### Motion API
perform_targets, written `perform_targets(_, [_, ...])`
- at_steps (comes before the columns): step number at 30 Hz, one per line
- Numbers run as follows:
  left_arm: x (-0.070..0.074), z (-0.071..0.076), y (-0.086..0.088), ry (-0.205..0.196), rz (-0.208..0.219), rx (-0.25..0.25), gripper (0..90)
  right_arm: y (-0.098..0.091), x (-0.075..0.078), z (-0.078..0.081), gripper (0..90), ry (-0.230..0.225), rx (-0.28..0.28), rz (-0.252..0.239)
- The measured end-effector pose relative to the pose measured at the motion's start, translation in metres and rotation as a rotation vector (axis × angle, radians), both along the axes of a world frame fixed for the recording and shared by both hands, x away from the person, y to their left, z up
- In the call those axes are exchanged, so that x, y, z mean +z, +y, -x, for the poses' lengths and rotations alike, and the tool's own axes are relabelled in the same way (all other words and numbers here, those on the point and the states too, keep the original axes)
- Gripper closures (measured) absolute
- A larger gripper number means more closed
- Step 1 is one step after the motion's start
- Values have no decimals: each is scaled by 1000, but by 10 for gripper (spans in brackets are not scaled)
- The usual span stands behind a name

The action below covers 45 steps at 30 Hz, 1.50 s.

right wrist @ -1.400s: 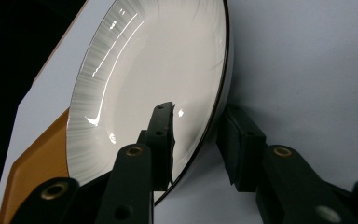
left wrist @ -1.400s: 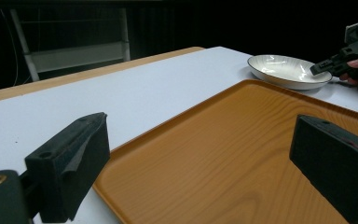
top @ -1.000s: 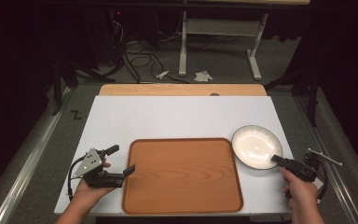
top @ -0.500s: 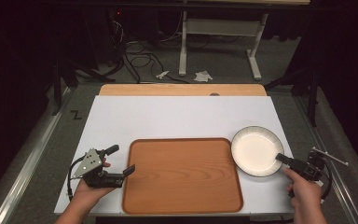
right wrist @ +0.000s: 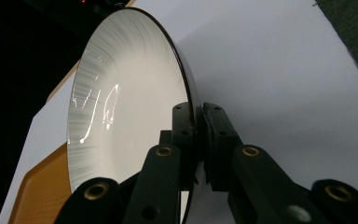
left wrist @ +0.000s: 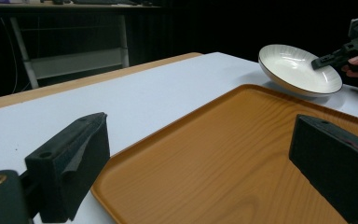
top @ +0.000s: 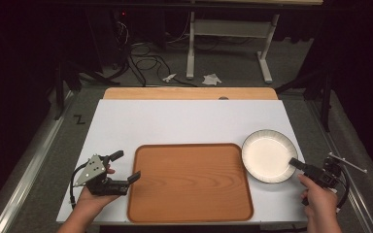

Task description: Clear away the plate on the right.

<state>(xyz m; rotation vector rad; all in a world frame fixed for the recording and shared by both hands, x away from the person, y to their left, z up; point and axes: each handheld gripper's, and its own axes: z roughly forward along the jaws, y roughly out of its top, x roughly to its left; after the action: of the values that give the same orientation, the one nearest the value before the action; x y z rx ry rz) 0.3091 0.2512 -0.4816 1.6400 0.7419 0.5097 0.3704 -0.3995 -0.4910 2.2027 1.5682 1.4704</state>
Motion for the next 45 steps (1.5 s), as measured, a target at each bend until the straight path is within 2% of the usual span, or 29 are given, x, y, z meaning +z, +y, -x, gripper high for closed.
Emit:
perform_targets(9, [1, 1, 1, -9, 13, 11, 59, 10, 10, -2, 857, -17, 39, -6])
perform_targets(20, [2, 2, 3, -23, 12, 33, 50, 42, 26, -21, 857, -31, 126, 1])
perform_targets(25, [0, 0, 3, -11, -4, 53, 40, 55, 29, -27, 857, -41, 155, -1])
perform_targets(29, [-3, -3, 3, 31, -28, 76, 23, 68, 32, -30, 857, -51, 185, -6])
perform_targets(33, [-4, -4, 4, 42, -49, 104, 8, 83, 36, -33, 857, -58, 220, -7])
perform_targets(38, [-4, -4, 4, 48, -42, 88, 5, 102, 39, -37, 858, -72, 269, -14])
perform_targets(45, [-3, -3, 3, 34, -41, 76, 4, 125, 37, -40, 858, -75, 319, -27])
